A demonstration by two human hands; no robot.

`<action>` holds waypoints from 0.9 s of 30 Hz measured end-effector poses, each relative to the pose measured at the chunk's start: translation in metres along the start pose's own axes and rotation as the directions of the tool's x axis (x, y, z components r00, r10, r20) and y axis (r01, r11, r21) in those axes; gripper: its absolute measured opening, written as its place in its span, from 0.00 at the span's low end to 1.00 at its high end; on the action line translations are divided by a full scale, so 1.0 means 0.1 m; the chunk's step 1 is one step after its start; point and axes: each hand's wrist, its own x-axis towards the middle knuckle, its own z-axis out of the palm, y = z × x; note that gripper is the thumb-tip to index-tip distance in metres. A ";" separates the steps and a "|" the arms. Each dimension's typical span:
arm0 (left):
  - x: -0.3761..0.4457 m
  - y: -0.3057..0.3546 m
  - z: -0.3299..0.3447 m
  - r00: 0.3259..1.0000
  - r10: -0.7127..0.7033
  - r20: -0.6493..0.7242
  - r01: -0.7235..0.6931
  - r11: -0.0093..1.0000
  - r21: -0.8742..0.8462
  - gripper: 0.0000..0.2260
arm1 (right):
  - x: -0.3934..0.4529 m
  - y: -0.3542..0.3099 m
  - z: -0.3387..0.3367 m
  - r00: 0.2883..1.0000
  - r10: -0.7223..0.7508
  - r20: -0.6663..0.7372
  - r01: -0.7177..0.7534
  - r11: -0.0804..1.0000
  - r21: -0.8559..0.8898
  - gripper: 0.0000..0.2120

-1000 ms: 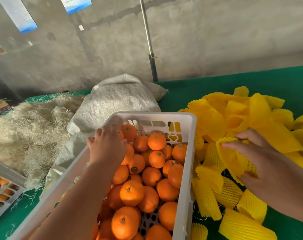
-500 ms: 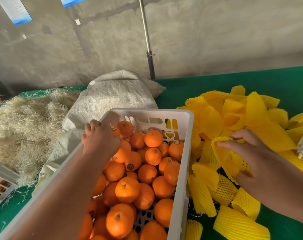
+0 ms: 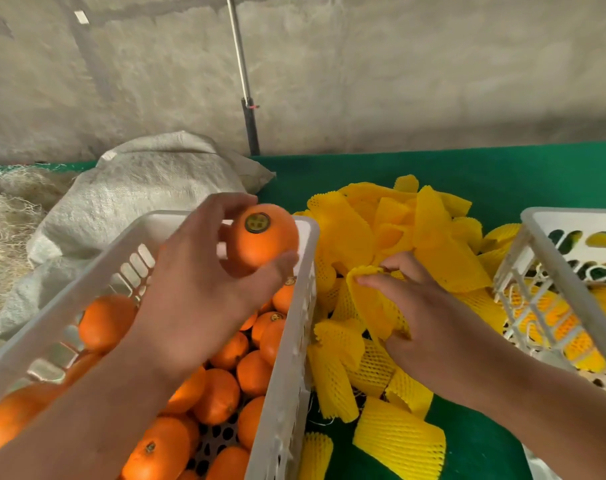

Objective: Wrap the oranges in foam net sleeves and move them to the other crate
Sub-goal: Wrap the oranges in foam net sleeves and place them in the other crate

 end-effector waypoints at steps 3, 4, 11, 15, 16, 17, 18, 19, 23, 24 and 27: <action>-0.24 0.30 0.23 0.903 -0.011 0.429 0.168 0.929 -0.329 0.24 | 0.02 0.00 0.00 0.997 -0.073 -0.011 0.074 0.997 0.016 0.31; -0.30 0.34 0.31 0.844 -0.017 0.536 0.249 0.898 -0.363 0.25 | 0.02 -0.01 0.00 0.995 -0.103 -0.010 0.103 0.994 0.042 0.28; -0.47 0.34 0.59 0.851 -0.137 0.506 0.343 0.876 -0.339 0.30 | -0.01 -0.03 -0.04 0.982 -0.151 -0.113 0.161 0.983 0.083 0.41; -0.40 0.33 0.55 0.849 -0.184 0.496 0.380 0.865 -0.329 0.28 | -0.02 -0.09 -0.03 0.970 -0.192 -0.146 0.202 0.977 0.063 0.41; -0.37 0.33 0.53 0.833 -0.188 0.520 0.412 0.839 -0.356 0.25 | -0.02 -0.10 -0.03 0.970 -0.192 -0.149 0.203 0.977 0.065 0.41; -0.34 0.32 0.52 0.816 -0.195 0.545 0.448 0.809 -0.381 0.22 | -0.02 -0.12 -0.04 0.969 -0.192 -0.154 0.204 0.977 0.065 0.40; -0.32 0.33 0.50 0.803 -0.212 0.557 0.481 0.783 -0.394 0.20 | -0.01 -0.14 -0.04 0.967 -0.197 -0.162 0.209 0.976 0.063 0.39; -0.31 0.33 0.48 0.804 -0.240 0.544 0.500 0.769 -0.399 0.19 | -0.01 -0.16 -0.04 0.964 -0.204 -0.172 0.217 0.974 0.063 0.39; -0.33 0.31 0.49 0.869 -0.343 0.358 0.461 0.825 -0.328 0.25 | -0.03 -0.22 -0.02 0.958 -0.221 -0.181 0.233 0.971 0.046 0.37; -0.34 0.30 0.49 0.877 -0.344 0.334 0.447 0.840 -0.307 0.26 | -0.04 -0.23 -0.02 0.960 -0.220 -0.175 0.230 0.972 0.040 0.38; -0.35 0.28 0.51 0.885 -0.288 0.367 0.382 0.899 -0.216 0.31 | -0.04 -0.25 -0.03 0.963 -0.220 -0.154 0.229 0.973 0.040 0.39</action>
